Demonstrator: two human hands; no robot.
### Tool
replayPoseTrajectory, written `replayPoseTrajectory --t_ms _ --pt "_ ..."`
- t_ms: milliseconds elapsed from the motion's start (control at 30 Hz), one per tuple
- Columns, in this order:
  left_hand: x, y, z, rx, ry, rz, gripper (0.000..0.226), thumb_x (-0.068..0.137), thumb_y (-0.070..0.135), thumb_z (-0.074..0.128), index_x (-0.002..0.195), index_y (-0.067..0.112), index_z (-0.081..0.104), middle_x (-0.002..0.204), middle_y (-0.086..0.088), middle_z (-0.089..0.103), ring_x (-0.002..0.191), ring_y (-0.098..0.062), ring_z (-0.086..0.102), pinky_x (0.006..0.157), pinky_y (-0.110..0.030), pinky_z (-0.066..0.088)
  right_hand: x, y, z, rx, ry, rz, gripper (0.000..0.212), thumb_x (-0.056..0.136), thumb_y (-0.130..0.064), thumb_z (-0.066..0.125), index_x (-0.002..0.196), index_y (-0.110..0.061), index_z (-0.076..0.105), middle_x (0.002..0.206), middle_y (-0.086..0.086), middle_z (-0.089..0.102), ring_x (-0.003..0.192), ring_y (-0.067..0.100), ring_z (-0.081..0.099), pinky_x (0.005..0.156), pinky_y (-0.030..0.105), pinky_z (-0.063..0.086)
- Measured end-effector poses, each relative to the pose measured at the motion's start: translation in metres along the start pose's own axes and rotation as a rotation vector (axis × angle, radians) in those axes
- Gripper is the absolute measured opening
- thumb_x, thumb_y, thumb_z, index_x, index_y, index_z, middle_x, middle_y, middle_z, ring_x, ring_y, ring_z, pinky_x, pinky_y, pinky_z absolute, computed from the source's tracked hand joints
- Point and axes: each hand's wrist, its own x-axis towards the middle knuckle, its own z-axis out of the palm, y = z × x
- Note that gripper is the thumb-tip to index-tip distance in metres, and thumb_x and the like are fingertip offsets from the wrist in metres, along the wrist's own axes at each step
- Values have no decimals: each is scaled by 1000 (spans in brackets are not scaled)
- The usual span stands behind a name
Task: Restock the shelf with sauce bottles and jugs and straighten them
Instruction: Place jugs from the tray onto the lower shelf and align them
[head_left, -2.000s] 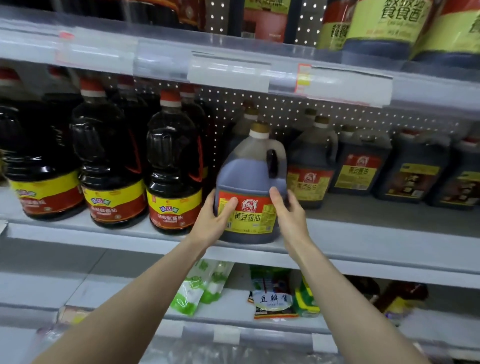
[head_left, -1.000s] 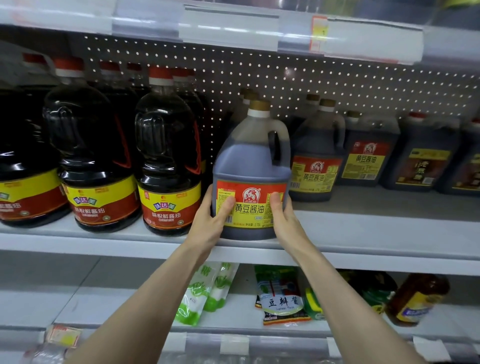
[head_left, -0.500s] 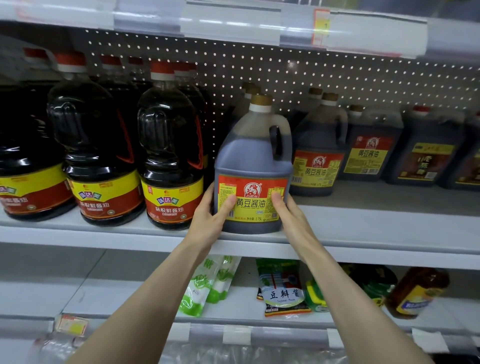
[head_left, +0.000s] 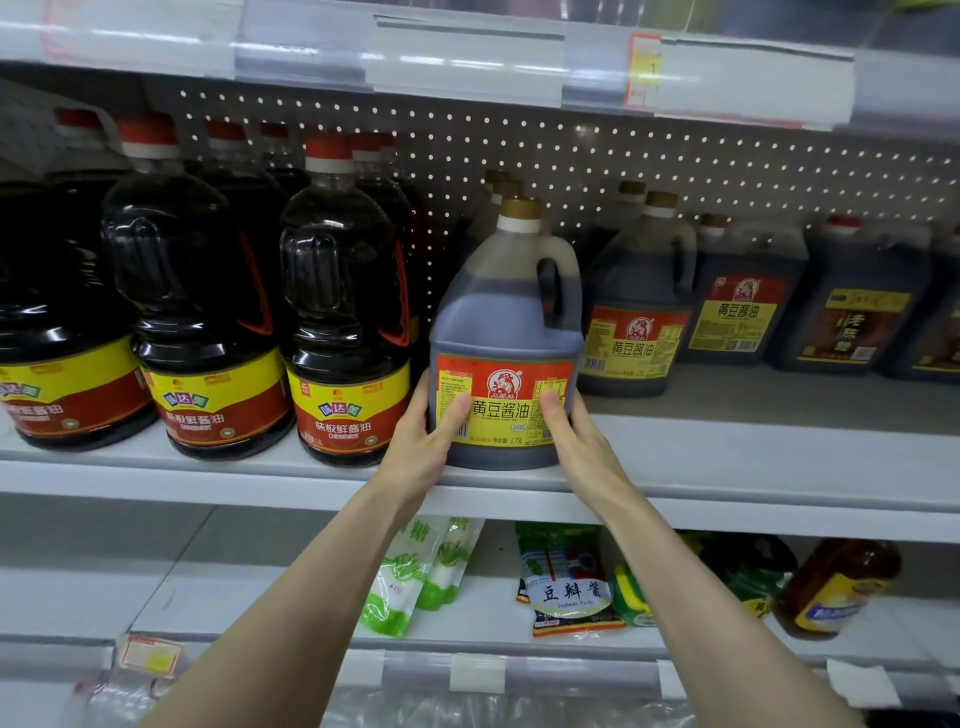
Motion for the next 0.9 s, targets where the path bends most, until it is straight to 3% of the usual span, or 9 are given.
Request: replayPoseTrajectory --t_ms 133,400,600,900 --pt "2 1 0 1 -14 -11 59 86 39 54 142 25 41 123 9 63 111 -4 60 87 -18 51 1 2 0 3 -1 4 80 80 -72 31 152 -41 14 144 -12 44 131 13 43 107 32 32" --pt "0 1 0 4 -8 -9 63 82 43 54 142 25 41 125 7 62 114 -8 60 93 -24 49 0 0 0 -4 -2 10 81 77 -73 30 151 -42 14 147 -12 42 134 15 41 108 34 32" --pt "-1 0 1 3 16 -3 47 91 34 52 136 29 42 120 11 62 110 -2 60 83 -15 50 -1 0 0 -16 -12 4 82 76 -73 30 151 -42 14 146 -11 43 133 15 42 108 34 32" --pt "0 0 1 40 13 -4 64 83 44 53 142 26 39 123 11 62 112 -3 59 86 -17 50 0 2 1 -14 8 -2 82 78 -73 31 151 -39 18 145 -10 45 132 16 44 111 36 33"
